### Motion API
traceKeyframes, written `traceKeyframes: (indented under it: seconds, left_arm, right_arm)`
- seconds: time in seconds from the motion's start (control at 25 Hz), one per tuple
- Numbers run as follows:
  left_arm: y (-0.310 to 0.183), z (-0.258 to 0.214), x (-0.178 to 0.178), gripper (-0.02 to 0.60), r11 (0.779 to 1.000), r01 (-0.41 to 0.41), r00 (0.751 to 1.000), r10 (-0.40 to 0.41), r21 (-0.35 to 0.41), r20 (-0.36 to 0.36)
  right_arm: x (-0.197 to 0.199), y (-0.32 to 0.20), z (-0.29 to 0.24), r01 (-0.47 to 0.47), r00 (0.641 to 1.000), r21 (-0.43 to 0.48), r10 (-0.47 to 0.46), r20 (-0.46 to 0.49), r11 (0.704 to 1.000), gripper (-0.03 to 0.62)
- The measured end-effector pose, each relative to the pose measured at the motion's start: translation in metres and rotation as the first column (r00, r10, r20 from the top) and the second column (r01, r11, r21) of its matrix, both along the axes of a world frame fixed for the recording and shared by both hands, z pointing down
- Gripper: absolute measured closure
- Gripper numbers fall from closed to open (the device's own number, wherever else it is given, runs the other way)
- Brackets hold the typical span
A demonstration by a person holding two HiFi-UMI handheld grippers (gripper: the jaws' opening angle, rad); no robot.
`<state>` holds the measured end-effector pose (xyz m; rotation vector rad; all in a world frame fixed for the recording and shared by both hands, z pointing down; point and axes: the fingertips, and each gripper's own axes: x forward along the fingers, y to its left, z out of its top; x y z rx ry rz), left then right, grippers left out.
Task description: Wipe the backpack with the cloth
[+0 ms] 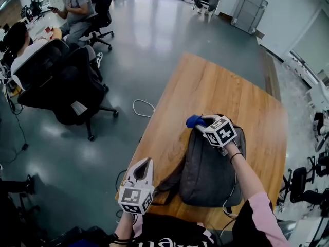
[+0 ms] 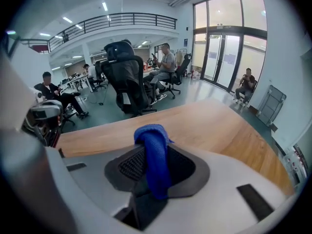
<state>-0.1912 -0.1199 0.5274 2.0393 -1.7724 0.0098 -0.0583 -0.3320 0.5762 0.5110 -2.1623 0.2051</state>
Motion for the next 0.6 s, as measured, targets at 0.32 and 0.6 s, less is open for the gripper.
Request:
traceKeyframes:
  seconds: [0.32, 0.6]
  left_arm:
    - [0.017, -0.008, 0.012, 0.583, 1.0, -0.016, 1.0, 0.016, 0.014, 0.011]
    - [0.036, -0.014, 0.018, 0.583, 1.0, -0.016, 0.999, 0.016, 0.019, 0.028]
  right_arm:
    - [-0.007, 0.093, -0.009, 0.137, 0.99, -0.047, -0.136, 0.024, 0.989, 0.477]
    - [-0.012, 0.176, -0.014, 0.213, 0.976, -0.046, -0.211, 0.049, 0.976, 0.477]
